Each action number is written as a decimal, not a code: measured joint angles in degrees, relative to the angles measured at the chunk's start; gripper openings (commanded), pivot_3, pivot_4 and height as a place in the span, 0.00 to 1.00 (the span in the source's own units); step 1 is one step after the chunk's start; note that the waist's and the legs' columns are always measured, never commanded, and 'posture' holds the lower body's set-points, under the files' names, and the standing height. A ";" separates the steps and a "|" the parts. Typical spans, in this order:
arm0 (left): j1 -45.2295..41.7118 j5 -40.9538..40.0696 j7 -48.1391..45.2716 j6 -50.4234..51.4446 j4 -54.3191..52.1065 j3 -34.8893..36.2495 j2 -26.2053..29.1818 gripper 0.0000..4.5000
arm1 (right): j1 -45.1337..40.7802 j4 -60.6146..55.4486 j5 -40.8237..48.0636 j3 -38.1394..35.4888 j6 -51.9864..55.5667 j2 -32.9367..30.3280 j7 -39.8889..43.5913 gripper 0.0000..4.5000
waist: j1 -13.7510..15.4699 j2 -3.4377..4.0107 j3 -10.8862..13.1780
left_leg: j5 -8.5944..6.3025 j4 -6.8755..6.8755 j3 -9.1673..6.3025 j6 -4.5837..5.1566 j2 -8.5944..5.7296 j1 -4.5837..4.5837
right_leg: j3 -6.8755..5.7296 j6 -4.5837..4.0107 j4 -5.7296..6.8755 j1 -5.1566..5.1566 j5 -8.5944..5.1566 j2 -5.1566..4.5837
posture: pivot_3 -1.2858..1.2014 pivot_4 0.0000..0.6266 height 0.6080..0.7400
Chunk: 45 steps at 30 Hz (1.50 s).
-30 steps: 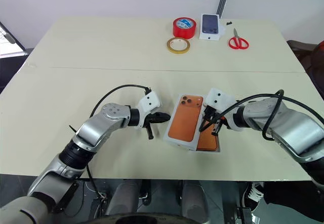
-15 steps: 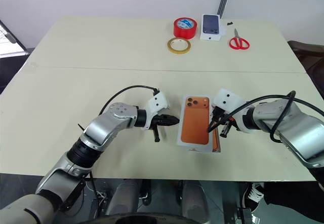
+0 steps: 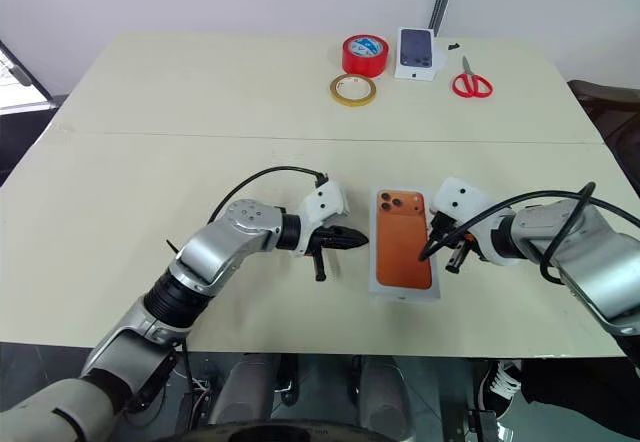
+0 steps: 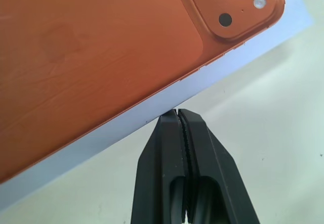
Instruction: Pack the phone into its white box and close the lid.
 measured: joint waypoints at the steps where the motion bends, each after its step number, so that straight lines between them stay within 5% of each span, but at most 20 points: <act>1: 0.00 0.04 -0.07 0.00 0.00 -0.15 -0.15 0.00 | 0.14 0.07 -0.26 -0.04 -0.01 0.01 0.09 0.01 | -0.02 0.00 0.00 | 0.00 0.00 0.00 0.00 0.00 0.00 | 0.00 0.00 0.00 0.00 0.00 0.00 | 0.52 0.24 1.00; 39: -0.39 0.20 0.08 -0.30 1.53 -0.64 0.17 0.00 | 3.90 0.21 -3.67 -0.75 -1.93 1.81 3.26 0.01 | -0.03 0.00 -0.01 | 0.00 0.05 0.00 0.00 -0.03 0.02 | 0.00 0.18 0.08 0.01 0.10 0.01 | 0.52 0.24 1.00; 45: -0.41 -1.06 0.23 -0.17 1.54 2.64 1.08 0.00 | 7.00 1.17 -3.62 -8.44 -7.94 -1.46 7.97 0.01 | -0.02 0.00 -0.01 | 0.00 0.05 0.00 0.00 -0.04 0.04 | 0.00 0.19 0.08 0.03 0.10 0.03 | 0.52 0.24 1.00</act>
